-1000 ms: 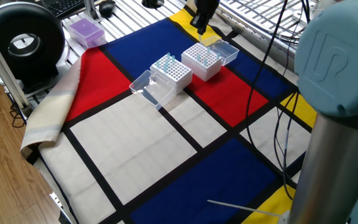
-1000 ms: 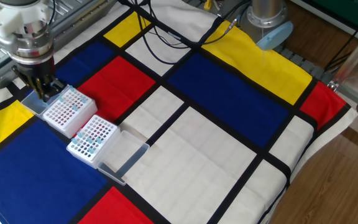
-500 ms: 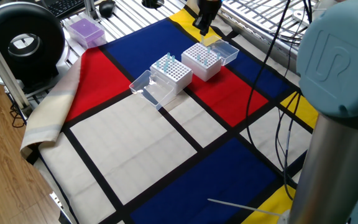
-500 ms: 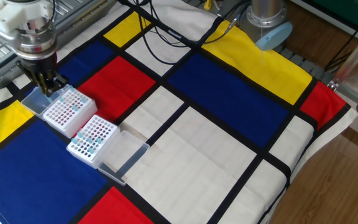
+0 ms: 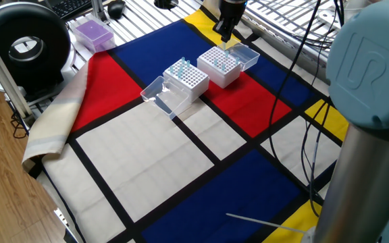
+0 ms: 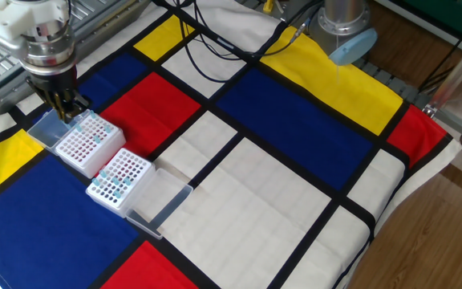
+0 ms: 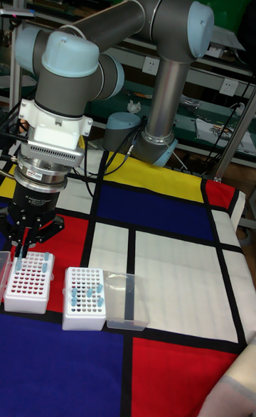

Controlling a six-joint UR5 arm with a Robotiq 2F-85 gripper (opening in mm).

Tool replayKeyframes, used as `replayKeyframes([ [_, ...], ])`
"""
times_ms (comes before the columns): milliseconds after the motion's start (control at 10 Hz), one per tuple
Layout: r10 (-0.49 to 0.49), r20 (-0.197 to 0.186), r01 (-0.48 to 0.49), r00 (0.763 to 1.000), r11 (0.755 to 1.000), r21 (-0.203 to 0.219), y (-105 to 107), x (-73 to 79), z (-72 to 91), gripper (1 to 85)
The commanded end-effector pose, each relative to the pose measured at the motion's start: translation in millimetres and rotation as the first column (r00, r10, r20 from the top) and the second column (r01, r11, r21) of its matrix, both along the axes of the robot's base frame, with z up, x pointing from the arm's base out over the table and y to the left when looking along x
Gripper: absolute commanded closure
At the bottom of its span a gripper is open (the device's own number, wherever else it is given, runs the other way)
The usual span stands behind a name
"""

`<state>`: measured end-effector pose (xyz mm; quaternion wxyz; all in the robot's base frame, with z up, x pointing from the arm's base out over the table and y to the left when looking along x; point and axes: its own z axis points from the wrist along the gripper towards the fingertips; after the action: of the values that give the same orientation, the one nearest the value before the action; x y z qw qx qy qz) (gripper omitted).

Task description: Transfer all medium pipette tips from one holder to another

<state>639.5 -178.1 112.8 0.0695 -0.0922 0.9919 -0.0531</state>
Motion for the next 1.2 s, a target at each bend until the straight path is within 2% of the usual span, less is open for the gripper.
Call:
replayKeyframes([
  [0,-0.01,0.004,0.01,1.0,1.0,0.026,5.1,0.2,0.6,76.7],
  [300,-0.004,0.011,0.003,1.0,1.0,0.031,6.9,2.5,0.7,76.7],
  [1100,0.027,0.024,-0.027,0.999,1.0,0.009,2.9,11.3,1.3,76.7],
])
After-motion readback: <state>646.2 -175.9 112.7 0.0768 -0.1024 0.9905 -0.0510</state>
